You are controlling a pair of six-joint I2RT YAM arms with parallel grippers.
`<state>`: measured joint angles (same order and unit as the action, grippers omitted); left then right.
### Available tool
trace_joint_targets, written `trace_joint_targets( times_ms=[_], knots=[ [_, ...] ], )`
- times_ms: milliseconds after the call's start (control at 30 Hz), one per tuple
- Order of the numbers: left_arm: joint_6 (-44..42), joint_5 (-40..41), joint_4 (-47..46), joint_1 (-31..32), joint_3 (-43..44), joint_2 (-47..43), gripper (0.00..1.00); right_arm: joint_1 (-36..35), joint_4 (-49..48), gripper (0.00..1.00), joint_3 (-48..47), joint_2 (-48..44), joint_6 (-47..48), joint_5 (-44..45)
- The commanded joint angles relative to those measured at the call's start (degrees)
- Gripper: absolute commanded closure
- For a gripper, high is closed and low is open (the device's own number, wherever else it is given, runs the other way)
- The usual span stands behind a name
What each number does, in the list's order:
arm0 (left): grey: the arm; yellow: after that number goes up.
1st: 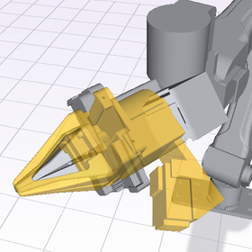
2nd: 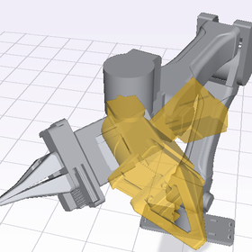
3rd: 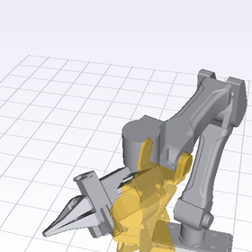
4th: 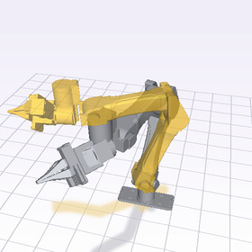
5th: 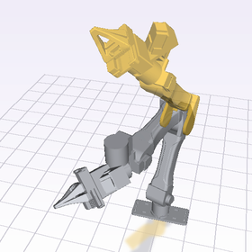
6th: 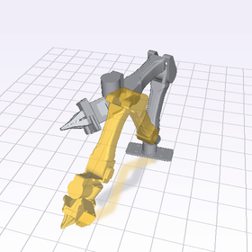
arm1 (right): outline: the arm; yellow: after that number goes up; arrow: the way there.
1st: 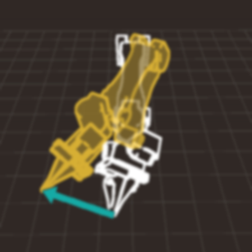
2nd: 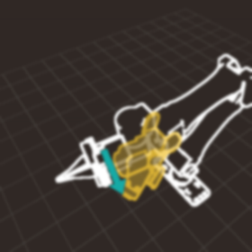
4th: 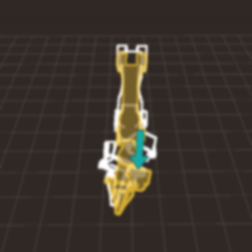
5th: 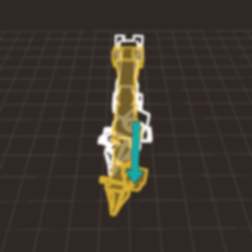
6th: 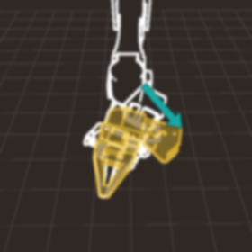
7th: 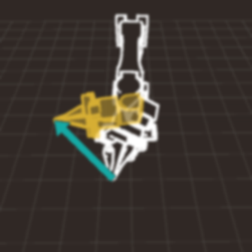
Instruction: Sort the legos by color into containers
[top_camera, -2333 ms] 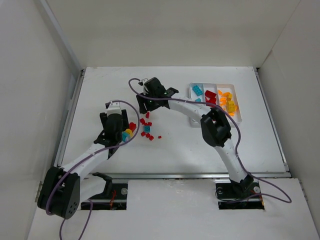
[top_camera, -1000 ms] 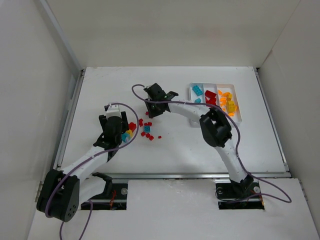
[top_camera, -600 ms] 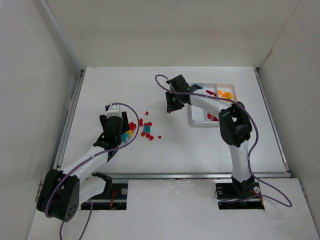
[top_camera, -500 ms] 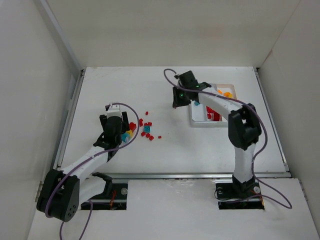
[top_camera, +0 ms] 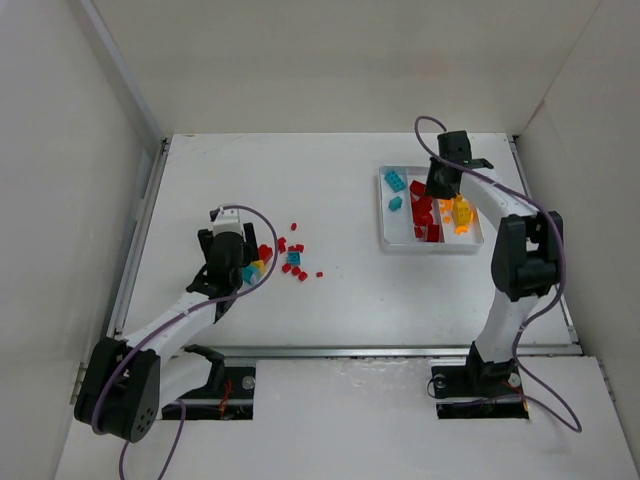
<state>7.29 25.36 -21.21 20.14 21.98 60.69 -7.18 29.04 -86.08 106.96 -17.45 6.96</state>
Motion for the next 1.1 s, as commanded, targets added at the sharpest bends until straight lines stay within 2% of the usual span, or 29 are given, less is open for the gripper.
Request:
trace_joint_targets(
  times_ms=[0, 33, 133, 267, 300, 433, 567, 667, 700, 800, 933, 967, 1067],
  knots=[
    [-0.3, -0.1, -2.4, -0.5, 0.3, -0.1, 0.31, -0.7, -0.7, 0.9, -0.5, 2.2, -0.4, 1.1],
    [-0.3, -0.1, -2.4, -0.5, 0.3, -0.1, 0.31, -0.7, -0.1, 0.9, -1.2, 2.8, -0.4, 1.1],
    [-0.3, -0.1, -2.4, -0.5, 0.3, -0.1, 0.3, -0.7, -0.1, 0.79, -1.2, 2.8, -1.0, 1.1],
    [-0.3, -0.7, -2.4, -1.0, 0.3, -0.1, 0.28, -0.7, -0.1, 0.56, 0.0, 2.8, -1.0, 1.6],
    [0.2, -0.7, -2.4, -1.0, 0.3, -0.1, 0.28, -0.7, -0.1, 0.44, 0.0, 2.8, -1.0, 1.7],
    [0.2, -0.7, -2.4, -1.0, 0.3, -0.1, 0.28, -0.7, -0.1, 0.3, 0.0, 2.3, -0.4, 1.1],
    [0.2, -1.2, -2.4, -1.5, 0.3, 0.4, 0.28, -2.5, 0.5, 0.27, -0.5, 0.5, 2.7, 1.1],
    [0.2, -1.2, -2.4, -1.5, 0.3, 0.4, 0.28, -9.9, 1.0, 0.27, -3.4, -0.6, 7.4, 7.2],
    [0.2, -1.2, -2.4, -1.5, 0.3, 0.4, 0.28, -14.7, 1.5, 0.26, -4.6, -0.6, 8.5, 10.1],
    [0.2, -1.8, -3.0, -1.5, 0.3, 1.0, 0.28, -21.1, 2.3, 0.26, -11.6, 3.9, 10.9, 9.0],
    [0.2, -1.8, -3.5, -1.5, 0.3, 1.0, 0.26, -29.4, 2.9, 0.26, -23.5, 14.0, 11.6, 2.3],
    [0.2, -1.8, -3.5, -1.5, 0.3, 1.0, 0.26, -30.3, 3.6, 0.26, -29.5, 18.7, 11.6, 1.4],
    [0.2, -1.1, -3.0, -1.5, 0.3, 0.5, 0.26, -32.2, 6.5, 0.27, -37.8, 25.3, 11.0, -3.2]
  ],
)
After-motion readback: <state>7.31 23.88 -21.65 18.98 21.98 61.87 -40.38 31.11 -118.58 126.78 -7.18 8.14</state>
